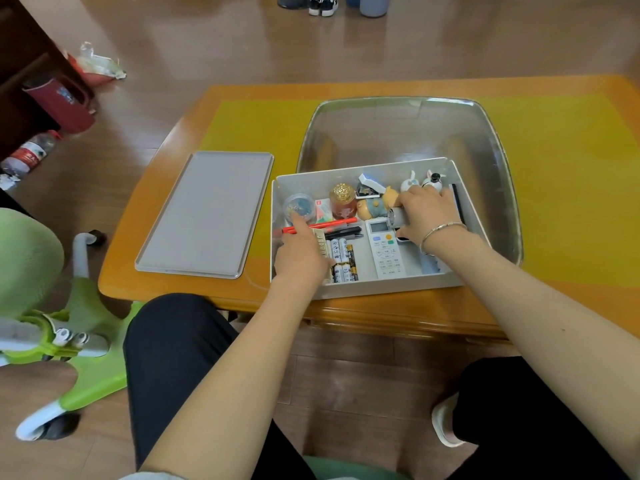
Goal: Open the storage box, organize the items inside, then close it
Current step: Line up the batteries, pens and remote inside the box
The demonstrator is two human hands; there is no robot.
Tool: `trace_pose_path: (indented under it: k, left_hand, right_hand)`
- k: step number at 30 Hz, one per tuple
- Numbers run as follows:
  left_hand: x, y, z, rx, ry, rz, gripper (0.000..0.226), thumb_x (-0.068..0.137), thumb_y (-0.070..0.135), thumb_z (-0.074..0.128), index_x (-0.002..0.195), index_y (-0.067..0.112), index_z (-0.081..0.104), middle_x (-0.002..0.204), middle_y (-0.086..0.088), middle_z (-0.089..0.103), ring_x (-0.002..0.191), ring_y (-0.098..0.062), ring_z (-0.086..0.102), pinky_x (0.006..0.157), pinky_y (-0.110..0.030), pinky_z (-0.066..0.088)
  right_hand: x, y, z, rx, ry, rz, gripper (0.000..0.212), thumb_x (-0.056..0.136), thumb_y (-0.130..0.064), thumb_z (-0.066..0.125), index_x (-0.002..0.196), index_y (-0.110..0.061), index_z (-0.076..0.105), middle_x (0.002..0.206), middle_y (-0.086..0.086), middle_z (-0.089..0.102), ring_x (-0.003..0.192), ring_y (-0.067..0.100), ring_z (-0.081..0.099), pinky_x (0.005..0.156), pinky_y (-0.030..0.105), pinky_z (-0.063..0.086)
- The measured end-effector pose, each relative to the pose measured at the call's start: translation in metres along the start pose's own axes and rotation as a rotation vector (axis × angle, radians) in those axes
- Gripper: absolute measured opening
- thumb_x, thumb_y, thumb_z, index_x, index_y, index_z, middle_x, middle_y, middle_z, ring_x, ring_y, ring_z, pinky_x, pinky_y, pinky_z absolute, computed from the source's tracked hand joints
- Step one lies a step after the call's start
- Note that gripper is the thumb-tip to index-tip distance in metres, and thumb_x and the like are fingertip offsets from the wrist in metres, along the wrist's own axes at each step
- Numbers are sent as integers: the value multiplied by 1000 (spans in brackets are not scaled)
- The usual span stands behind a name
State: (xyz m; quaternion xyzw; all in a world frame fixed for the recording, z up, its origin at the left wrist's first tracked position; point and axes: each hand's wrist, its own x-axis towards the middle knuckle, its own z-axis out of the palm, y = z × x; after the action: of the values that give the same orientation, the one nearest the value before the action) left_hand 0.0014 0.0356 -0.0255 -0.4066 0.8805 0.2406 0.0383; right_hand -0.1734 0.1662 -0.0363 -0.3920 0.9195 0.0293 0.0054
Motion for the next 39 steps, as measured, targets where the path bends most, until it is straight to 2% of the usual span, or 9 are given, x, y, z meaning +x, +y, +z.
trace_pose_path:
  k: [10, 15, 18, 20, 24, 29, 32, 35, 39]
  left_hand:
    - [6, -6, -3, -156, 111, 29, 47, 93, 21, 61, 131, 7, 39, 124, -15, 53, 108, -30, 58, 80, -33, 48]
    - [11, -9, -13, -308, 152, 99, 32, 99, 28, 51, 122, 6, 52, 115, -12, 58, 97, -23, 61, 77, -35, 55]
    - [12, -10, -19, -443, 137, 128, 27, 100, 30, 47, 117, 12, 58, 106, -3, 64, 86, -12, 61, 59, -18, 47]
    - [12, -8, -23, -487, 96, 157, 24, 100, 30, 46, 113, 16, 59, 102, 0, 65, 82, -8, 60, 60, -19, 49]
    - [7, 4, -26, -444, -29, 285, 27, 102, 30, 43, 122, 20, 58, 102, 4, 64, 87, -9, 61, 65, -24, 49]
    - [-1, 20, -23, -519, -72, 380, 25, 102, 27, 42, 113, 16, 62, 98, 0, 65, 85, -10, 59, 67, -24, 45]
    - [-1, 22, -17, -570, -55, 339, 22, 102, 27, 42, 100, 17, 61, 88, 5, 62, 76, -5, 54, 60, -19, 39]
    - [-3, 24, -10, -643, -64, 328, 15, 100, 26, 47, 96, 19, 60, 84, 9, 61, 74, -2, 55, 60, -15, 42]
    - [-5, 27, 1, -614, -122, 341, 11, 97, 23, 55, 101, 18, 64, 84, 6, 64, 76, -4, 59, 64, -16, 48]
  right_hand:
    - [-3, 11, -6, 3, 35, -34, 49, 75, -49, 69, 118, -28, 56, 116, 0, 56, 113, 24, 44, 92, 43, 28]
    - [-5, 12, -11, 29, 37, -20, 51, 73, -52, 70, 117, -29, 57, 118, -1, 57, 114, 23, 44, 94, 42, 27]
    - [-9, 14, -19, 45, 106, -1, 45, 74, -53, 69, 111, -28, 60, 112, -3, 60, 111, 22, 46, 93, 42, 27]
    - [-13, 12, -25, 73, 142, 12, 44, 77, -53, 66, 111, -27, 59, 111, -2, 60, 110, 23, 47, 93, 43, 28]
    - [-22, -2, -38, 356, 199, -75, 38, 89, -39, 59, 124, -25, 56, 114, -1, 62, 106, 21, 53, 94, 40, 36]
    - [-32, -26, -54, 859, 3, -221, 27, 96, -24, 51, 122, -20, 58, 96, -1, 67, 73, 5, 60, 74, 21, 49]
    - [-33, -29, -53, 969, -64, -172, 23, 97, -22, 49, 117, -17, 60, 91, 11, 71, 70, 21, 67, 70, 27, 53]
    - [-33, -31, -48, 1016, -45, -114, 23, 97, -15, 48, 116, -10, 60, 82, 13, 69, 65, 18, 63, 58, 21, 49]
    - [-34, -25, -43, 1036, -35, -50, 25, 98, -10, 43, 116, -6, 60, 75, 6, 63, 61, 12, 57, 61, 27, 53]
